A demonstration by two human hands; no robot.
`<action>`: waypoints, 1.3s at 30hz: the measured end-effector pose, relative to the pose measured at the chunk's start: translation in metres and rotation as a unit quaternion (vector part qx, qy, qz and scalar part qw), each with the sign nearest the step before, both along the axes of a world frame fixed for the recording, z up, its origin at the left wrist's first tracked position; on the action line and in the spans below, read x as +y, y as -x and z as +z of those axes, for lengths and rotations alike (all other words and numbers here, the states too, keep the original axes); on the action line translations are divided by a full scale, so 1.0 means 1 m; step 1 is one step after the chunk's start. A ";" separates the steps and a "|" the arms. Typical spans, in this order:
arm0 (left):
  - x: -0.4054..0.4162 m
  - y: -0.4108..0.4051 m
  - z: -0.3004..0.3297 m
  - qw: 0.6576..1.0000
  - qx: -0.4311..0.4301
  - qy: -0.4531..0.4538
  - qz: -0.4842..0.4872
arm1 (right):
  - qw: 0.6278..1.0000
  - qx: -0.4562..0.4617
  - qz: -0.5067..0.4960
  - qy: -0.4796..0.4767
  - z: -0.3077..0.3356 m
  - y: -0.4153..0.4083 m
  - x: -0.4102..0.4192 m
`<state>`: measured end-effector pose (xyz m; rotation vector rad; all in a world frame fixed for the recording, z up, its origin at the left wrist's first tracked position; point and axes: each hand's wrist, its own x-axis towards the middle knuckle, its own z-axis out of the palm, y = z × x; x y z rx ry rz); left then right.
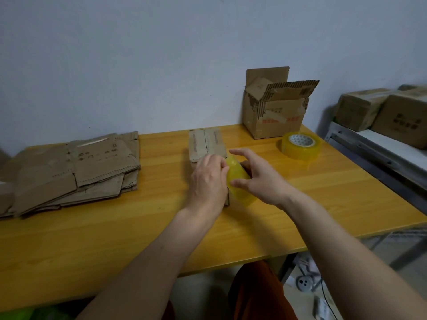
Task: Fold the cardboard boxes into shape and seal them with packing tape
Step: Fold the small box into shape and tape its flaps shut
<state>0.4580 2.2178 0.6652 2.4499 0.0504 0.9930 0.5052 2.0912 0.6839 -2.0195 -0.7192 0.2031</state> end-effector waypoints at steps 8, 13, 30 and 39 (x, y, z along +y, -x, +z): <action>0.007 -0.018 0.012 0.960 0.055 0.255 0.101 | 0.964 -0.179 -0.186 -0.062 -0.030 0.001 -0.012; -0.007 -0.012 0.019 0.815 0.078 0.574 -0.013 | 0.889 0.078 -0.277 -0.356 -0.036 -0.009 -0.001; 0.026 -0.001 0.017 0.765 0.113 0.631 0.050 | 0.907 0.043 -0.300 -0.292 -0.029 -0.014 0.007; 0.051 -0.004 0.004 0.789 0.085 0.601 0.095 | 0.907 0.036 -0.338 -0.248 -0.031 -0.036 -0.011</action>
